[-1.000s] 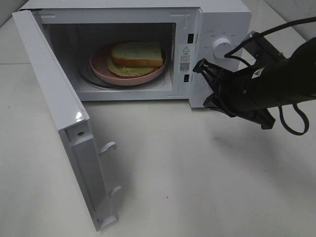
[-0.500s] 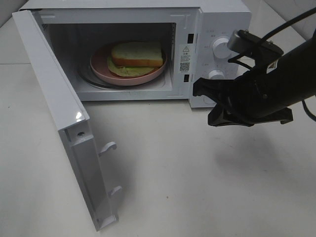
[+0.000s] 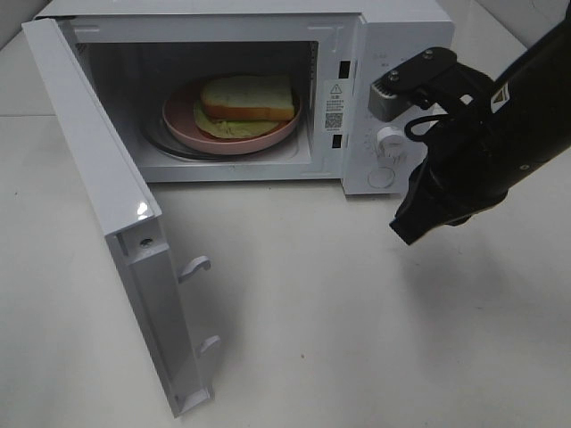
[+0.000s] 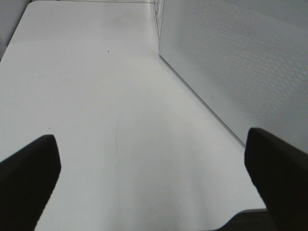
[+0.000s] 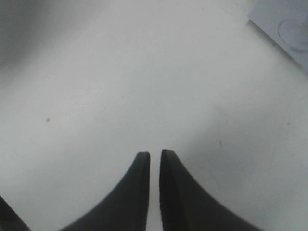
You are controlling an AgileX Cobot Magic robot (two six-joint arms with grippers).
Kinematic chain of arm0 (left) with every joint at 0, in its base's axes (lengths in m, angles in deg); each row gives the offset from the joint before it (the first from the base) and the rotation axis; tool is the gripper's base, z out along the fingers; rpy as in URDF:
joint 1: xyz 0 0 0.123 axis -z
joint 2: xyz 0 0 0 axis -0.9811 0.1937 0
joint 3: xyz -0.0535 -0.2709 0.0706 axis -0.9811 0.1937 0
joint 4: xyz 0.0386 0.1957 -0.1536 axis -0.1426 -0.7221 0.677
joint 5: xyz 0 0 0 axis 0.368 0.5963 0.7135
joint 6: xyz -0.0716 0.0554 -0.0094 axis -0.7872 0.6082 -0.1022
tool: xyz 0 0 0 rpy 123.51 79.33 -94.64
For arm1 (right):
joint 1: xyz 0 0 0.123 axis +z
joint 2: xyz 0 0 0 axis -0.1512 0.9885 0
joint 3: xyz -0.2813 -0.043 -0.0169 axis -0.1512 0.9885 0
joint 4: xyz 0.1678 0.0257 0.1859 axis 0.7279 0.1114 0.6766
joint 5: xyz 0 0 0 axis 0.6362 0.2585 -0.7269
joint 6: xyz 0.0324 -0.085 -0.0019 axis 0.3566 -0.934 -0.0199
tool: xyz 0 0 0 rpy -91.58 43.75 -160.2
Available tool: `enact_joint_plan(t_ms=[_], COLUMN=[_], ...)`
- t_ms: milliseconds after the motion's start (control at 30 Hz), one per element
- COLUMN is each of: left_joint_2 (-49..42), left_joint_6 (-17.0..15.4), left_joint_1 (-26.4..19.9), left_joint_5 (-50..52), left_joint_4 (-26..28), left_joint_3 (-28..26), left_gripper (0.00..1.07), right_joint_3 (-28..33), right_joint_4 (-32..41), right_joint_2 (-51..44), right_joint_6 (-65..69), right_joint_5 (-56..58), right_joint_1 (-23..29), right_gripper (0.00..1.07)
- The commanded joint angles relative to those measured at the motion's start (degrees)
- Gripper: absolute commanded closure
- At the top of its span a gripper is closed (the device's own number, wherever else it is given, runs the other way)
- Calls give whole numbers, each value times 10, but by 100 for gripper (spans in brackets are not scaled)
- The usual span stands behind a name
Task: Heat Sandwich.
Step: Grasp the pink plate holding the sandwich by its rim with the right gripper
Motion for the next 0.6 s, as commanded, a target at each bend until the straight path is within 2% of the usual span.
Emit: enact_joint_plan(t_ms=[33, 67, 200, 433, 600], left_joint_2=[-9, -9, -9, -9, -9], left_joint_6=[-2, -2, -2, -2, -2], left_joint_1=[-2, -2, -2, -2, -2], left_joint_5=[2, 2, 2, 2, 2], left_joint_4=[5, 5, 5, 5, 5], left_joint_3=[1, 1, 1, 1, 1], left_gripper=[7, 7, 7, 7, 7], right_joint_3=[-2, -2, -2, -2, -2], right_joint_4=[-7, -7, -7, -33, -40], right_joint_2=[-5, -5, -5, -5, -5], right_joint_6=[-147, -147, -291, -391, -420], right_joint_5=[3, 3, 3, -5, -5], right_joint_1=[-1, -1, -1, -1, -1], right_gripper=[96, 96, 95, 93, 82])
